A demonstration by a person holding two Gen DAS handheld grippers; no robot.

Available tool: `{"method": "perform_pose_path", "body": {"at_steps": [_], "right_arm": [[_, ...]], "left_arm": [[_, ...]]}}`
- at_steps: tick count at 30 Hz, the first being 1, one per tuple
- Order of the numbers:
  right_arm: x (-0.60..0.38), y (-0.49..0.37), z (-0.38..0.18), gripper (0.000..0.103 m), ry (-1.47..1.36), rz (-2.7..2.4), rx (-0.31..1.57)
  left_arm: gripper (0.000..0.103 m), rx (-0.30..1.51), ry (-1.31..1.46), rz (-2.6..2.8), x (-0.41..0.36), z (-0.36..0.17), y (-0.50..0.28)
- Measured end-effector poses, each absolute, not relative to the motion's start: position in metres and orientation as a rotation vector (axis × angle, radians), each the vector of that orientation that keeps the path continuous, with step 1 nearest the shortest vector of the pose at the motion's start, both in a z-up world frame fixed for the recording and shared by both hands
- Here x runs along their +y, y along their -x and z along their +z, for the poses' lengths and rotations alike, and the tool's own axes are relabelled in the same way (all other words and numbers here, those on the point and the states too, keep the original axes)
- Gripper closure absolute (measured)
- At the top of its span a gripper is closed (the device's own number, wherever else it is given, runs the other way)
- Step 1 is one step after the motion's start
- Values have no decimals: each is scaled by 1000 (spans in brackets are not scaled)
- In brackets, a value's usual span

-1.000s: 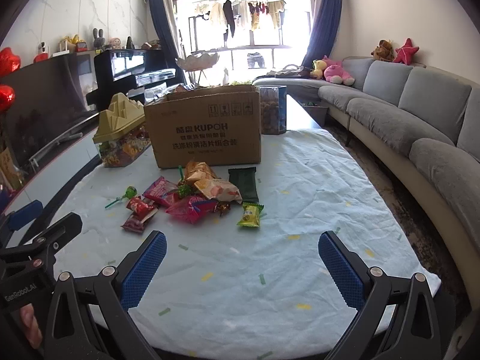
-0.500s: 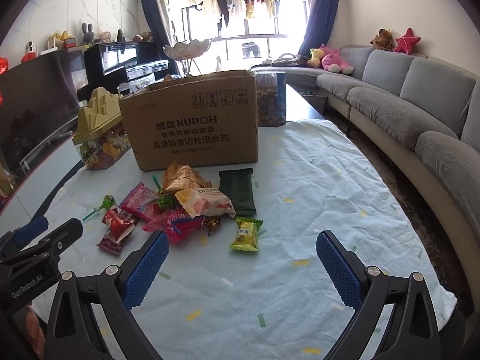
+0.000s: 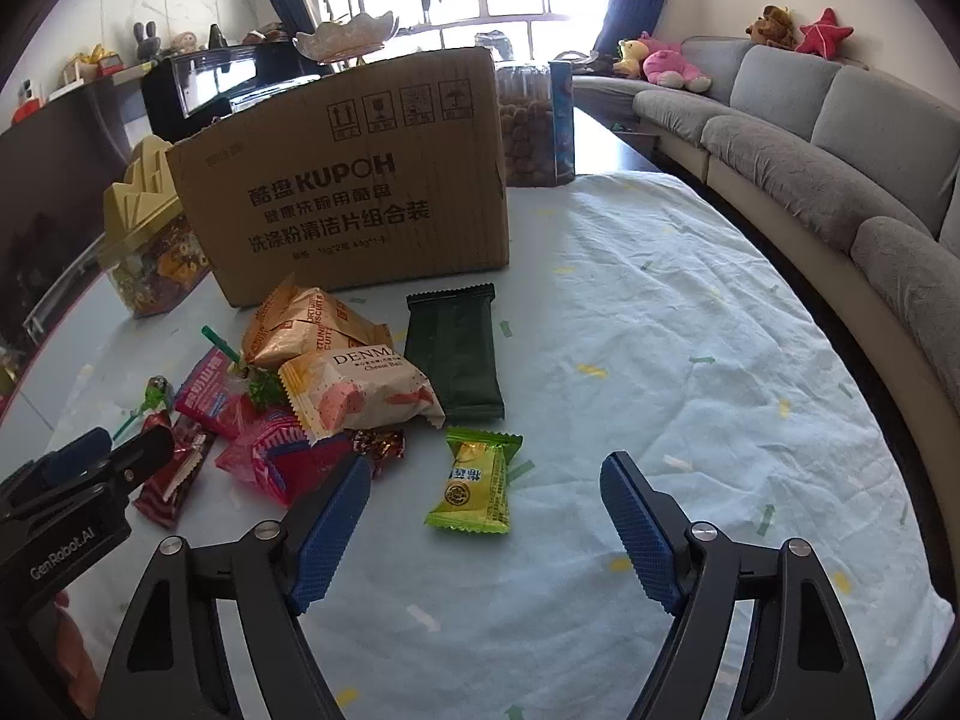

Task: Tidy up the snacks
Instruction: 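Grasp the red chocolate bar with the left gripper while the right gripper grasps the yellow-green packet, then carry both snacks into the cardboard box and open both grippers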

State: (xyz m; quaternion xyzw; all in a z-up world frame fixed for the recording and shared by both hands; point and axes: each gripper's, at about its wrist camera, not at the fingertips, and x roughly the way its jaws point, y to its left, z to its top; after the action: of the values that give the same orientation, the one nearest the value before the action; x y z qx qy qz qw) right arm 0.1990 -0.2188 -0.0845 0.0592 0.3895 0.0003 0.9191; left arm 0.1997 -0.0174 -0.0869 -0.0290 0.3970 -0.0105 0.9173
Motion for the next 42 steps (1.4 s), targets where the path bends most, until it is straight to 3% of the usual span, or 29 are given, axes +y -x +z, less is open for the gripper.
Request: {"method": "perform_pose_path", "body": {"at_steps": [6,11,17,24,42], "right_arm": [[-220,-207,-91,32,-121,-6,824],[-218,-212,-95,38,-114,-6,841],[-216,-213,-97,49,-94,-6,850],[-214,-213,-96,78,-68,-14,852],[-197,-178,-35,79,-83,100,745]], "left_arm": [[40,855,67,-28,-17,-96,-211],[63,887,90,-41,-14,-100,-215],[80,892,97,-53,-13,-99,-214],[80,895,108,-71,-12,-96,-209],[80,799,99,-219,-18,-40,-178]]}}
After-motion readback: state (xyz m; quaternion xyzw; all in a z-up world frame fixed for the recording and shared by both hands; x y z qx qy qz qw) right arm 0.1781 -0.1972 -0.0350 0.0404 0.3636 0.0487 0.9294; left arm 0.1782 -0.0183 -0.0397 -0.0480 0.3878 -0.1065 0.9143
